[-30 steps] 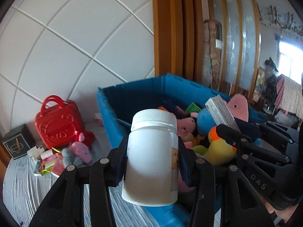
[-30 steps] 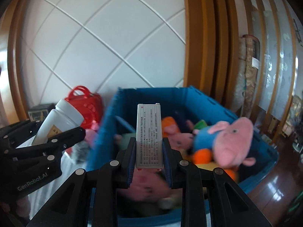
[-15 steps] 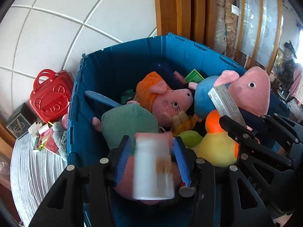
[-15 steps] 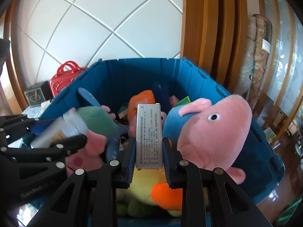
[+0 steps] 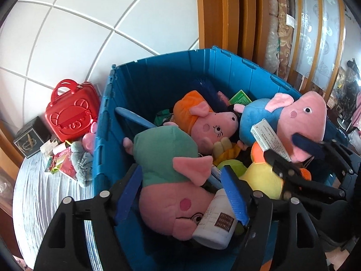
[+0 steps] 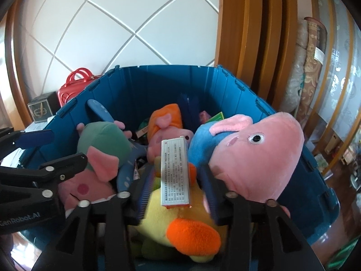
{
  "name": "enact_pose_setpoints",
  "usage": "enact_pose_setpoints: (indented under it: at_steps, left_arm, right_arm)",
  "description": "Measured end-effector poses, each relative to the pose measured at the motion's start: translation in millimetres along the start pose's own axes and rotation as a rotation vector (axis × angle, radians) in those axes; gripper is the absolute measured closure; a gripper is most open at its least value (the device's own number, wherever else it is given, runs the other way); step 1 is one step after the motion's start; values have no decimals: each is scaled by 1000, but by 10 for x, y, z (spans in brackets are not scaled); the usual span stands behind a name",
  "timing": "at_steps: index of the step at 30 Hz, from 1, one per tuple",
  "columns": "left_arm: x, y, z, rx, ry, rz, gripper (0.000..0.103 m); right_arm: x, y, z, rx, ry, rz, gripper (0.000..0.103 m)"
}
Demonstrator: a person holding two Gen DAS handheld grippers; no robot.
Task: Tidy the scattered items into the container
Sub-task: 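Open both tools to drop the bottle and box into the crate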
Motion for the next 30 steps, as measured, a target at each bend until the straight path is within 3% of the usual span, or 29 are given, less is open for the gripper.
enact_pose_setpoints:
  at_steps: [5, 12, 17, 19, 20, 23, 27, 30]
  left_arm:
    - [-151, 114, -264, 50, -23, -13, 27]
    - [-471, 430, -740, 132, -57, -39, 21]
    - [-712, 734, -1153, 200, -78, -48, 20]
    - [-792, 855, -1272, 222, -75, -57, 16]
    - [-839, 929, -1325, 226, -78, -62, 11]
    - [-936, 1127, -1444, 221, -121, -61, 11]
    - [-1097, 1391, -1561, 222, -76, -99, 11]
    - [-1207, 1551, -1630, 207, -102, -103, 11]
  right_arm:
    - [-7, 19, -257, 57, 50, 8, 0]
    - [-221, 106, -829, 153, 82, 8, 0]
    - [-522, 278, -1193, 195, 64, 22, 0]
    - [-642, 355, -1284, 205, 57, 27, 0]
    - [-715, 408, -1336, 208, 51, 31, 0]
    - [-958, 588, -1476, 204, 32, 45, 0]
    - [-1240, 804, -1628, 200, 25, 43, 0]
    - [-1418, 940, -1714, 193, 19, 46, 0]
Point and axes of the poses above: each gripper's, at about its wrist camera, not at the fingertips, and z roughly the way its jaws point, x to its right, y to its underside, the point moved 3 cm from there along z, roughly the way its jaws point, and after that the axes turned 15 degrees about z, right-handed, at the moved point
